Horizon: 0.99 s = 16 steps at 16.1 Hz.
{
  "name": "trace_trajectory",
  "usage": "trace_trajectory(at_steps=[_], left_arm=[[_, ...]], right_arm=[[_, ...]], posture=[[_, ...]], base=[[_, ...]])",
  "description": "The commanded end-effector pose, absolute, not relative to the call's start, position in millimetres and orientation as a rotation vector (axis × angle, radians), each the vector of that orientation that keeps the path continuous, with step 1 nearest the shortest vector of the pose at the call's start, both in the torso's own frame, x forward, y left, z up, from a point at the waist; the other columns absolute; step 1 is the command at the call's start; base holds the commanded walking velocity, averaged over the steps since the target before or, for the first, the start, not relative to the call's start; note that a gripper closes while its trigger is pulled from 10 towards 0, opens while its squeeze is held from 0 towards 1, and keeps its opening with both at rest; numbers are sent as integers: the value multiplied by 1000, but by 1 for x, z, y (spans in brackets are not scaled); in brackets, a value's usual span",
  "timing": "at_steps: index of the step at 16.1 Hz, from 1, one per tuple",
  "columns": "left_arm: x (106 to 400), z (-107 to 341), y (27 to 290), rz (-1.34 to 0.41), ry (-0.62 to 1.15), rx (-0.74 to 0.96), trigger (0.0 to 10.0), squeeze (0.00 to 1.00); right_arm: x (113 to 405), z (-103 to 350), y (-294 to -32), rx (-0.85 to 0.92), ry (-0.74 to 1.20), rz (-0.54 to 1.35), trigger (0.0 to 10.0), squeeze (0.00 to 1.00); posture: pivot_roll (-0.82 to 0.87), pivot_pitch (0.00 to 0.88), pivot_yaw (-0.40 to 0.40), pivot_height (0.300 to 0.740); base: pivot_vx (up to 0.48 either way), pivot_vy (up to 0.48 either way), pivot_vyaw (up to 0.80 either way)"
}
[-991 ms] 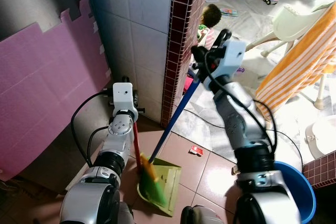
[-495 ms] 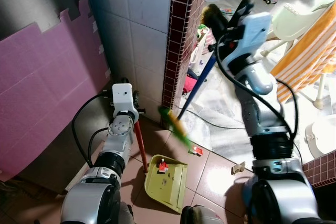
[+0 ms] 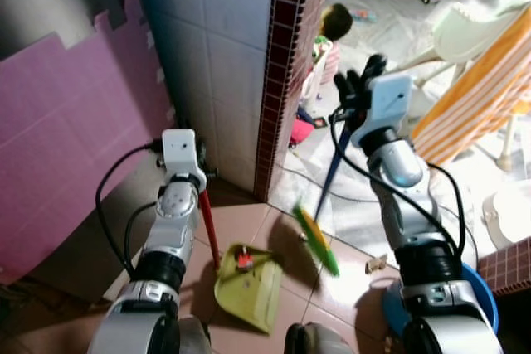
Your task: Sweep floor
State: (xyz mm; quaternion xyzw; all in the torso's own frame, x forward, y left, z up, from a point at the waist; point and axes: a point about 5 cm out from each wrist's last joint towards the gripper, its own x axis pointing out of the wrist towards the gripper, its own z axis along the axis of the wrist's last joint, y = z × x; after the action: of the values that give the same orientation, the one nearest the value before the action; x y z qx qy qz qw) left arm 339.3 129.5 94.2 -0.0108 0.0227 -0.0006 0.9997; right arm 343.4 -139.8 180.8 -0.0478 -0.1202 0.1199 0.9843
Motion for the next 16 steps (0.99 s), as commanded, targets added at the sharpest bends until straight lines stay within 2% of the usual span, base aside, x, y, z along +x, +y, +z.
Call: trace_trajectory(at_steps=[1, 4, 6, 9, 12, 14, 16], left_arm=[[342, 114, 123, -25, -38, -18, 10000, 0], [337, 116, 129, -16, -39, -7, 10000, 0], [333, 118, 135, -17, -32, 26, 10000, 0], [321, 122, 142, -8, -45, 16, 10000, 0], [300, 124, 150, 44, -57, 27, 10000, 0], [297, 126, 151, 56, -56, 35, 10000, 0], [297, 138, 151, 29, -70, 55, 10000, 0]], right_arm=[[346, 193, -139, -116, -291, 241, 10000, 0], [352, 189, -149, -168, -225, 195, 10000, 0], [345, 174, -147, -201, -175, 272, 10000, 0], [338, 167, -136, -136, -160, 350, 10000, 0], [332, 154, -132, 65, -120, 132, 10000, 0], [325, 146, -138, 68, -95, 53, 10000, 0], [320, 152, -130, 20, -118, 108, 10000, 0]], posture=[[35, 70, -58, 740], [36, 77, -50, 740], [34, 72, -34, 740], [33, 57, -29, 740], [68, 63, -50, 740], [75, 76, -68, 740], [37, 86, -56, 740]], base=[[0, 0, 0], [0, 0, 0], [0, 0, 0], [0, 0, 0], [0, 0, 0], [0, 0, 0], [0, 0, 0]])
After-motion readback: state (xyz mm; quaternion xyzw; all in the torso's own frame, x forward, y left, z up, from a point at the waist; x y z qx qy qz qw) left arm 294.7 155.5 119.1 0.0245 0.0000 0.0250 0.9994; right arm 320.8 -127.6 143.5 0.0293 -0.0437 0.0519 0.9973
